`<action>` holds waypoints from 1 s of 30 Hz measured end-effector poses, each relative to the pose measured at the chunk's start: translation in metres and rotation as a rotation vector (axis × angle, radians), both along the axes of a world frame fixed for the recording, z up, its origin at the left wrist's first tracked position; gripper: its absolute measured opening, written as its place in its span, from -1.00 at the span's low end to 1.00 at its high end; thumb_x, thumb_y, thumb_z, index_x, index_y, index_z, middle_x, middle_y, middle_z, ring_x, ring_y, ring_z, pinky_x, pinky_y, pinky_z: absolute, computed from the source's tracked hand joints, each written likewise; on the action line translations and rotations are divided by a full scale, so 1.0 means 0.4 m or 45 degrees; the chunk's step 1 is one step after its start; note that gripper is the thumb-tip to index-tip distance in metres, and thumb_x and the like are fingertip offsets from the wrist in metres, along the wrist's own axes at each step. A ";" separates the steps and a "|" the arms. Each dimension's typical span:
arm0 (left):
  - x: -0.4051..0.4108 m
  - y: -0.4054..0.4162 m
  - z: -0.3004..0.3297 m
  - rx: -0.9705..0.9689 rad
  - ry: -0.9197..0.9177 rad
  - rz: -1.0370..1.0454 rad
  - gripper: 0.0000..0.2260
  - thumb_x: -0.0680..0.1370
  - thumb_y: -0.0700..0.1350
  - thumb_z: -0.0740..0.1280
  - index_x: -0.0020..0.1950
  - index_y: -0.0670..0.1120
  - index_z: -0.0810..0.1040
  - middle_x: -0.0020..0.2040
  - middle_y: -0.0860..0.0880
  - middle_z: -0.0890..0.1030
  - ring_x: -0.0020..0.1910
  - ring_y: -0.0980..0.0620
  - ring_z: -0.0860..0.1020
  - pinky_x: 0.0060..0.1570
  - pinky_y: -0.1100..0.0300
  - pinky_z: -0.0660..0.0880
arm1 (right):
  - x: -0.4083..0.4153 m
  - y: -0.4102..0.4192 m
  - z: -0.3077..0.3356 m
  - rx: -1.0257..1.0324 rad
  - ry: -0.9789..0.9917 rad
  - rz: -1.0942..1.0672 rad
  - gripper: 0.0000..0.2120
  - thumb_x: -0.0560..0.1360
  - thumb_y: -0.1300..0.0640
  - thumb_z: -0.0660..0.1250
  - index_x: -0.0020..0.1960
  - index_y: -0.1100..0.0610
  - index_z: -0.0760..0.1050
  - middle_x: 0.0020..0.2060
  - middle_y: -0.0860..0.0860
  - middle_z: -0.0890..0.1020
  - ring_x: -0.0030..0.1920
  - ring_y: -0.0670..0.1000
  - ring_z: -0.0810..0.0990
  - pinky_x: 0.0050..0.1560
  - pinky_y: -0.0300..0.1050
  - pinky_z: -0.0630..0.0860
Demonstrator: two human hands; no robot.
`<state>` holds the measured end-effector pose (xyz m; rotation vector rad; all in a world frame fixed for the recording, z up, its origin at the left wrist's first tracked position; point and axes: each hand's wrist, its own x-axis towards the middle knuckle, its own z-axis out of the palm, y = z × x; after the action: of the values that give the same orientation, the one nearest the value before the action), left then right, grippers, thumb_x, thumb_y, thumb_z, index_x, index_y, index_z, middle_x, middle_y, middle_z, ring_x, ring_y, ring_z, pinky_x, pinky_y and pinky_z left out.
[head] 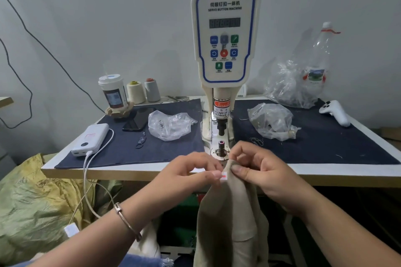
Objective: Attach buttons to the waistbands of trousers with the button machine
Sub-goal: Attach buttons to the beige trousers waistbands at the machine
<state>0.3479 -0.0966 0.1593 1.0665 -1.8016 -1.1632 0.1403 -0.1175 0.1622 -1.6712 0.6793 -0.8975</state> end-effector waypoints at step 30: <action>-0.011 -0.277 -0.158 0.114 0.255 0.350 -0.71 0.57 0.03 0.34 -0.26 -0.10 0.43 -0.32 -0.03 0.44 -0.30 0.06 0.40 -0.26 0.25 0.36 | -0.011 -0.298 -0.128 0.413 -0.318 -0.467 -0.81 0.50 0.40 0.27 -0.10 0.11 0.45 -0.43 -0.08 0.54 -0.39 -0.15 0.46 -0.41 -0.35 0.37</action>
<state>0.3433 -0.2076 0.0961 1.1635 -1.4115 -1.1454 0.1361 -0.2369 0.1109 -1.1426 0.9203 -1.1625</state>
